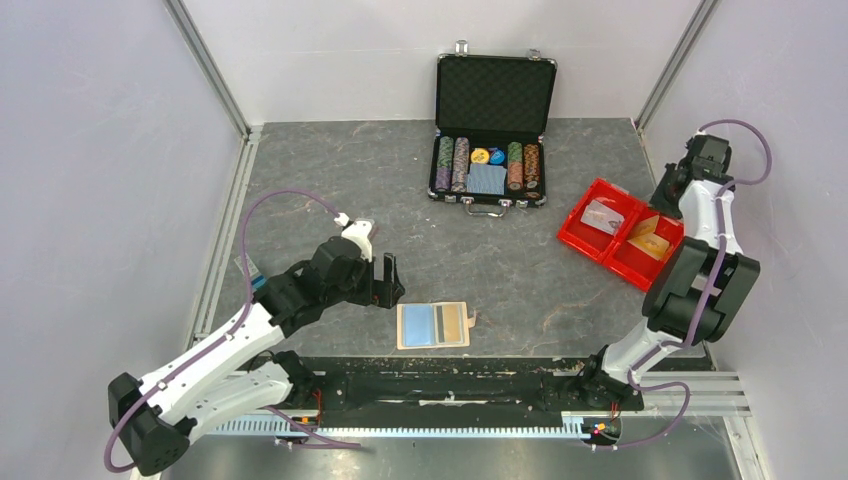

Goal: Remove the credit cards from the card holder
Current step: Place the credit card in the storage box.

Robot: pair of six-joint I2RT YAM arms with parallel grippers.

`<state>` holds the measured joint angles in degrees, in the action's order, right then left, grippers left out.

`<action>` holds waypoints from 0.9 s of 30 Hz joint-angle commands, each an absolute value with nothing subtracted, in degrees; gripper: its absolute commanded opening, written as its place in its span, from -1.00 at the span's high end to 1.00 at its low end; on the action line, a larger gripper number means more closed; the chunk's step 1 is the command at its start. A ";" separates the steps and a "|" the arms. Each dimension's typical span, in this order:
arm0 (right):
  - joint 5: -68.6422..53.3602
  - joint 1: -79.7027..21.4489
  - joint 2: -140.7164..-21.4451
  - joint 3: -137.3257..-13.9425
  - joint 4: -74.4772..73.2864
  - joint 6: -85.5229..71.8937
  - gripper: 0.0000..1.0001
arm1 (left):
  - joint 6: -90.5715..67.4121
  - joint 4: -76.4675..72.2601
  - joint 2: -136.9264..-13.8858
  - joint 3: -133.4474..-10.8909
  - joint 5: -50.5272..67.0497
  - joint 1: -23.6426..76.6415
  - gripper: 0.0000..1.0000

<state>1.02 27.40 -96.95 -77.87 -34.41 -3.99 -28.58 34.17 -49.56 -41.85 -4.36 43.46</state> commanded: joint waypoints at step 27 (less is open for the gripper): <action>14.74 25.76 -97.36 -71.72 -29.84 -2.00 0.74 | -25.12 33.45 -46.57 -43.99 -5.40 43.24 -1.00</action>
